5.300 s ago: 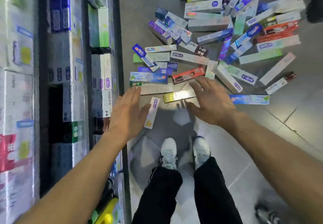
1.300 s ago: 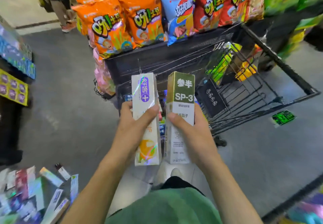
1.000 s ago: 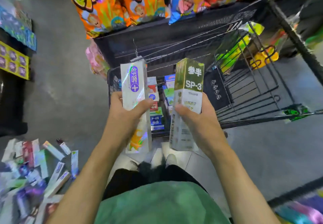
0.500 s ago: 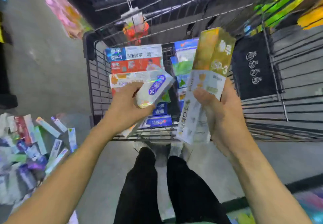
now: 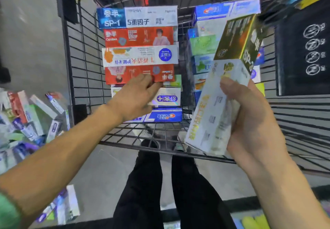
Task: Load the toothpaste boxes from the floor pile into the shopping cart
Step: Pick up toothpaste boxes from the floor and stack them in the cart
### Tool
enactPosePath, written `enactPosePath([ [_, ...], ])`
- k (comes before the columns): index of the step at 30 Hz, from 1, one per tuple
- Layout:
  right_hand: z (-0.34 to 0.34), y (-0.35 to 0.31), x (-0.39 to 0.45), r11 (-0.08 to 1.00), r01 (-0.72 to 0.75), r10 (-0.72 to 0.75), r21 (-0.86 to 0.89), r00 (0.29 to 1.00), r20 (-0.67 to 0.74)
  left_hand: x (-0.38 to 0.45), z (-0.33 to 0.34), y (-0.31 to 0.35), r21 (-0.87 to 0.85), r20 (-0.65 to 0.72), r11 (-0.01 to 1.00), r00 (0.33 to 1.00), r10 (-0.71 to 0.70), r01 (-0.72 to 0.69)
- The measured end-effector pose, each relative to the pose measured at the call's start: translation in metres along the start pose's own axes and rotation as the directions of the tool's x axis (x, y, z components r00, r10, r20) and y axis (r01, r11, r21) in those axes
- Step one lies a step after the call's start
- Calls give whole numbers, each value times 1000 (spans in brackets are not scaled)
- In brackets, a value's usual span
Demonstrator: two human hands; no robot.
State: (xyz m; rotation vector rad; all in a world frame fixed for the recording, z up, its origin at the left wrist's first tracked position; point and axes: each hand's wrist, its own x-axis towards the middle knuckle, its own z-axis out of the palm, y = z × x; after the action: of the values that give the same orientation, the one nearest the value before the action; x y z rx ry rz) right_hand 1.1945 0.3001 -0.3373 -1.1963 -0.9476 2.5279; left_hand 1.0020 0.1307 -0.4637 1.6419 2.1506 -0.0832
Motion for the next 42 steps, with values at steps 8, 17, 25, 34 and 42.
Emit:
enactPosePath([
  [8,7,2,0,994,-64,63,-94,998,-15,-22,-8,-10,74,-147,982,976,-162,174],
  [17,19,0,-6,962,-94,77,-256,994,-74,-60,-42,-27,-2,-487,954,833,-264,301],
  [25,33,7,-1,850,-32,9,-526,999,-46,-81,-36,-52,-390,-373,784,695,-614,483],
  [34,49,56,53,-138,554,199,-821,828,525,-81,-32,-56,-454,-425,765,644,-636,456],
  [42,44,102,98,-377,719,524,-583,685,506,-81,-36,-53,-494,-384,735,642,-664,465],
])
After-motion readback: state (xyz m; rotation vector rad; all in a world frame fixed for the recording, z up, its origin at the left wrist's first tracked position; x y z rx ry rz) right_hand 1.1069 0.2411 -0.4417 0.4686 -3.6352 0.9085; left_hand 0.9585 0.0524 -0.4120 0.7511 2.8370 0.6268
